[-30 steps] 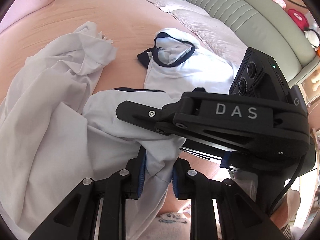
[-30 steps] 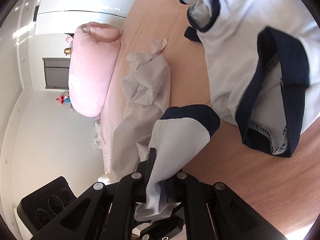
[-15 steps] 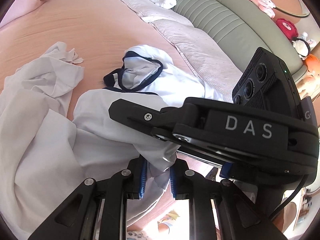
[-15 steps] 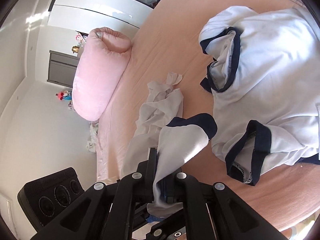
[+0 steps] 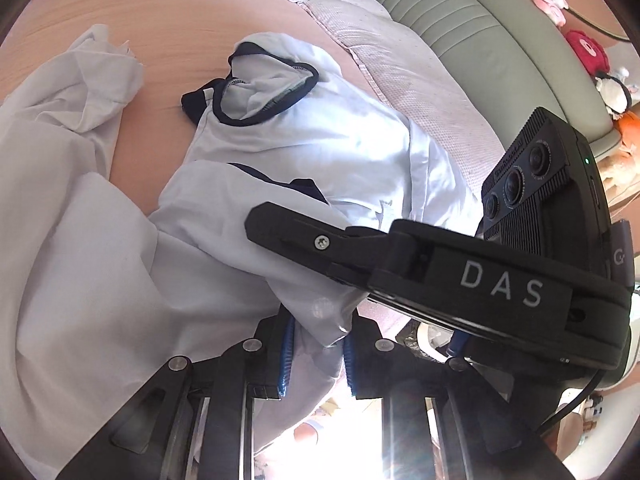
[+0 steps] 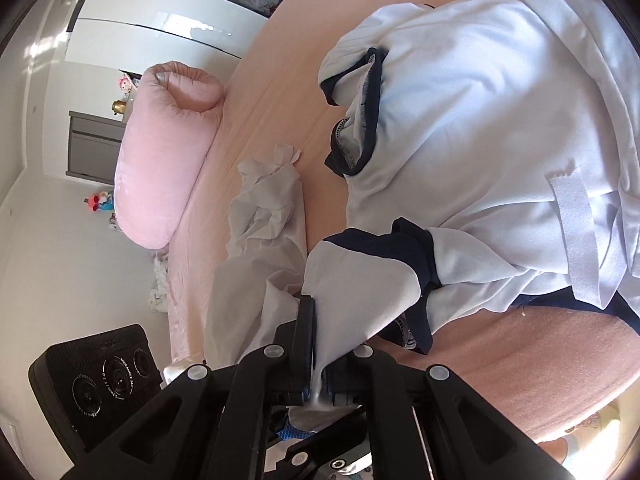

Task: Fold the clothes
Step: 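Lower the folded leg onto the trousers and open both grippers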

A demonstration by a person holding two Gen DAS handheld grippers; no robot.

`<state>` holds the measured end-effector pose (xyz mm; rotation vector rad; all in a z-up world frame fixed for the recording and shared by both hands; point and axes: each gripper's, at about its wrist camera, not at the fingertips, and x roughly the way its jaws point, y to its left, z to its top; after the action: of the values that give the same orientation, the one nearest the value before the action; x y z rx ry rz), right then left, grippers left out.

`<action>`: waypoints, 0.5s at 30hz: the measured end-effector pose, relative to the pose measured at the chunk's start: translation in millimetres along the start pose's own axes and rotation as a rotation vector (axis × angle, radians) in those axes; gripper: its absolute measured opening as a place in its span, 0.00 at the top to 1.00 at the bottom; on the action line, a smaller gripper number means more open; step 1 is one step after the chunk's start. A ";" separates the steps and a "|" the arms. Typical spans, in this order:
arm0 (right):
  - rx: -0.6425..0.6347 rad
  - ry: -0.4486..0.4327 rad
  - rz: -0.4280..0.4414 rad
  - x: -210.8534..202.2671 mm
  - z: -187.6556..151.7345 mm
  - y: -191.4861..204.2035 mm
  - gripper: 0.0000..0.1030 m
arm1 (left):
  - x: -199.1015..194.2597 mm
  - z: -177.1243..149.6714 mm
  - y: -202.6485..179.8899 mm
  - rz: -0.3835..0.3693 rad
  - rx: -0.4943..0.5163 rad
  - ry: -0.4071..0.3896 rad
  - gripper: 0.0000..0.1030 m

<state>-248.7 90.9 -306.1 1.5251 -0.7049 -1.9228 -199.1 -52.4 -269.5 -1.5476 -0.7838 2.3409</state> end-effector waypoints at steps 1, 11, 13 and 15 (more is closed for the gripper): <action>-0.020 -0.008 -0.031 -2.0 0.2 2.8 0.97 | -1.2 0.4 0.7 -0.002 -0.009 0.004 0.82; -0.237 -0.107 -0.273 -23.9 8.0 28.4 0.97 | -8.4 -5.2 -4.6 -0.032 -0.018 0.041 0.57; -0.264 -0.097 -0.317 -25.1 7.7 31.3 0.97 | -11.2 -7.4 -5.5 -0.031 -0.015 0.056 0.52; -0.252 -0.080 -0.340 -29.0 6.4 27.1 0.97 | -17.6 -10.2 -4.7 -0.025 -0.015 0.052 0.47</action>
<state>-246.7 93.2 -266.0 1.4868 -0.2294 -2.2335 -183.0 -53.6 -256.2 -1.5887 -0.8053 2.2727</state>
